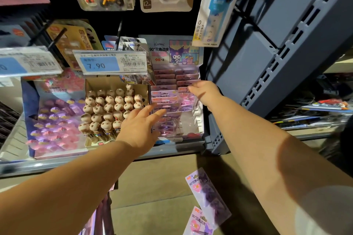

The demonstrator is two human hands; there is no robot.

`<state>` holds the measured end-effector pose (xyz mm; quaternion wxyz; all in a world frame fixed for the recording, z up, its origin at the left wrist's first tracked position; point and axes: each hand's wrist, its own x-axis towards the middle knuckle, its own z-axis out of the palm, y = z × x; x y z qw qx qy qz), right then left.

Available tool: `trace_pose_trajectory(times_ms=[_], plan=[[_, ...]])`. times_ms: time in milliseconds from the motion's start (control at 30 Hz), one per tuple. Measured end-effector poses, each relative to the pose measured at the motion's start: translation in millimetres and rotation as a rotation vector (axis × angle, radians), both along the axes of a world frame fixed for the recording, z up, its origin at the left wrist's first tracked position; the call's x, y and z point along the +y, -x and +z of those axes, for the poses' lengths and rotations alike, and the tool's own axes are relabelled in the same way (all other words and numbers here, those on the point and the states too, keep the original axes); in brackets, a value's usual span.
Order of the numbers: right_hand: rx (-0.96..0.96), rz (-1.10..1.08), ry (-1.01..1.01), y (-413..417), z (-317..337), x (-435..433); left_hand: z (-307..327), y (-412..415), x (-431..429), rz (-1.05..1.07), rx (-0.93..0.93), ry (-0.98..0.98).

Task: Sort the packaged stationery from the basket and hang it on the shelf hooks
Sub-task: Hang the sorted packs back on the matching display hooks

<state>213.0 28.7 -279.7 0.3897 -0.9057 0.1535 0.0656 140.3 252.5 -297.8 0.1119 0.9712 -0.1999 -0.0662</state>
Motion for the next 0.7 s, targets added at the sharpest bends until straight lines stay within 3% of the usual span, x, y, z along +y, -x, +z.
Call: trace_pose_trajectory(times_ms=[67,167,333,433,533,700], plan=[[-0.009,-0.021,-0.003,-2,-1,0,1,-1,0,-0.005,-0.013,-0.004],[-0.035,-0.08,0.153,-1,3,9,4,-2,-1,-0.006,-0.028,0.007],[-0.415,-0.065,0.373,43,-1,30,-9,19,0,-0.038,-0.226,0.199],[-0.496,0.078,0.309,86,-18,44,-33,49,9,-0.048,-0.164,0.281],[-0.21,0.258,0.286,133,-41,54,-61,81,19,-0.071,-0.028,0.27],[0.538,0.581,0.557,192,-81,35,-85,123,37,-0.123,0.332,0.081]])
